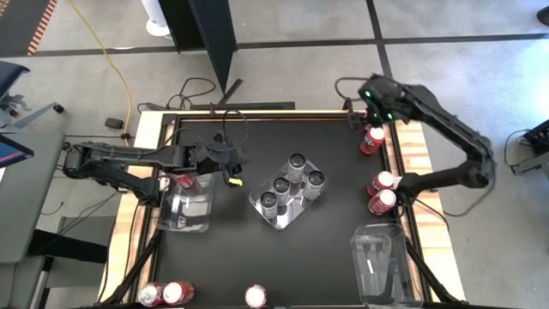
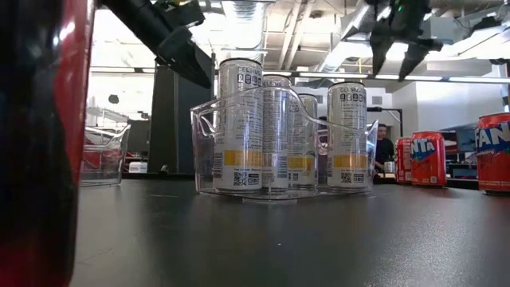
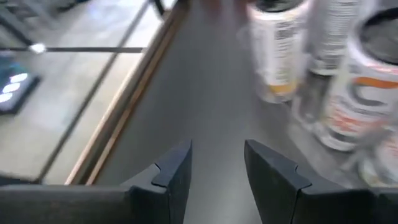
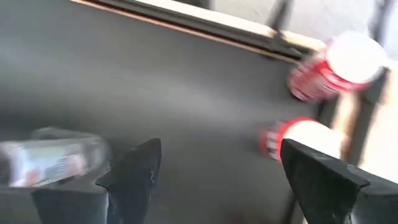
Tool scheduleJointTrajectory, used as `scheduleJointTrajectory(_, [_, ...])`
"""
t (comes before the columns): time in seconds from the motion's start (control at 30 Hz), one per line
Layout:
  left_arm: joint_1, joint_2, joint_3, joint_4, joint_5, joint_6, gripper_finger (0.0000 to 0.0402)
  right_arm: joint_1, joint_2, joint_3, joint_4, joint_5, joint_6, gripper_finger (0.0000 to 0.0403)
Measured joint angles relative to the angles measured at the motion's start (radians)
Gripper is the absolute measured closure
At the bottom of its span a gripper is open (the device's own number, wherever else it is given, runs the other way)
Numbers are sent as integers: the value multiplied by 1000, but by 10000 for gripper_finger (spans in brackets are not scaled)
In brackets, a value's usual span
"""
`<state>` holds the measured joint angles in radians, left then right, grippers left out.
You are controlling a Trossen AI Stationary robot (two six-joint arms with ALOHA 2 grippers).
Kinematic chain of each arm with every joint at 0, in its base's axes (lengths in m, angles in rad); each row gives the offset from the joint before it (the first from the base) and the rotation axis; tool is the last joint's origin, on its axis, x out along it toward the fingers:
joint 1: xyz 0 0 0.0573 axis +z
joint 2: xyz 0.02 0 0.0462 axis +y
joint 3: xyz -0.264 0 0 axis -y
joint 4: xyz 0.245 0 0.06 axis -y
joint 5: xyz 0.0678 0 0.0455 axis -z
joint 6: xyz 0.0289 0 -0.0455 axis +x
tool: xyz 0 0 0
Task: Sort soda cans
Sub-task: Put the orange soda can into the left transparent bin
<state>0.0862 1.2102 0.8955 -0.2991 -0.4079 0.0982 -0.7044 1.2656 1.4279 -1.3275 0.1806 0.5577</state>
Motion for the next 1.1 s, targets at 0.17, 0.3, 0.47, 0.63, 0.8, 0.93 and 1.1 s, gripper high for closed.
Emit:
scheduleJointTrajectory(0.17, [6, 0, -12, -12, 114, 46, 258, -65, 108, 41, -78, 0, -11, 61])
scheduleJointTrajectory(0.3, [19, -6, -52, -3, 124, 90, 258, -109, 147, 41, -103, 0, -16, 51])
scheduleJointTrajectory(0.47, [72, -87, -91, 12, 142, 95, 258, -149, 147, 41, -114, 0, -10, 35])
scheduleJointTrajectory(0.63, [127, -233, -159, 69, 198, 101, 258, -171, 134, 41, -121, 0, 23, 20])
scheduleJointTrajectory(0.8, [169, -385, -221, 95, 198, 115, 258, -176, 132, -5, -110, -13, 63, 15])
scheduleJointTrajectory(0.93, [189, -474, -239, 107, 224, 107, 258, -180, 133, -89, -94, -21, 86, 15])
scheduleJointTrajectory(1.1, [188, -517, -249, 111, 273, 98, 258, -228, 103, -166, -88, -21, 106, 15])
